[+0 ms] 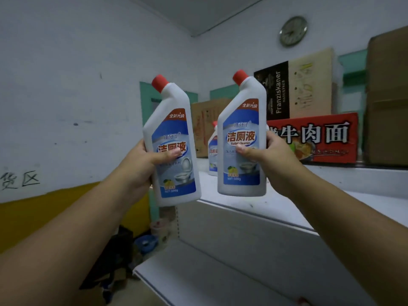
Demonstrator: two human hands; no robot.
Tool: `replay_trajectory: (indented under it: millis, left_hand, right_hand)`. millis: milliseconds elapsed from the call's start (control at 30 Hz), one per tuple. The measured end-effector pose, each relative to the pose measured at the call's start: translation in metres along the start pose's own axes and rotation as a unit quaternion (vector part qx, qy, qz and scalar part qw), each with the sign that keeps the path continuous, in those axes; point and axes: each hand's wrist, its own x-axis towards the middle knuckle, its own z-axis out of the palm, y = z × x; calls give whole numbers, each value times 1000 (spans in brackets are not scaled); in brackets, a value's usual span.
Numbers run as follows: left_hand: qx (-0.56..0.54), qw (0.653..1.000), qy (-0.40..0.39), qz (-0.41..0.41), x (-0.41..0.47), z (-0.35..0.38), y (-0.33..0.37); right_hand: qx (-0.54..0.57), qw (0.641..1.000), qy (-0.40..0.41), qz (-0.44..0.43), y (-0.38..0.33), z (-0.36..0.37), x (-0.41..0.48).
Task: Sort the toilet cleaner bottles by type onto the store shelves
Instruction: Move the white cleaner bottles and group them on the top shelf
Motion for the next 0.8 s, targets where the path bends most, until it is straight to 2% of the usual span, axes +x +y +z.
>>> replay_trajectory:
  millis: [200, 367, 800]
  left_hand:
    - [-64, 996, -45, -34, 99, -29, -41]
    - [-52, 993, -94, -51, 171, -26, -76]
    - [-58, 980, -176, -68, 311, 13, -167]
  right_hand:
    - [-90, 993, 70, 18, 11, 26, 54]
    - [-169, 977, 126, 32, 24, 22, 95]
    - [-307, 931, 169, 97, 88, 40, 204]
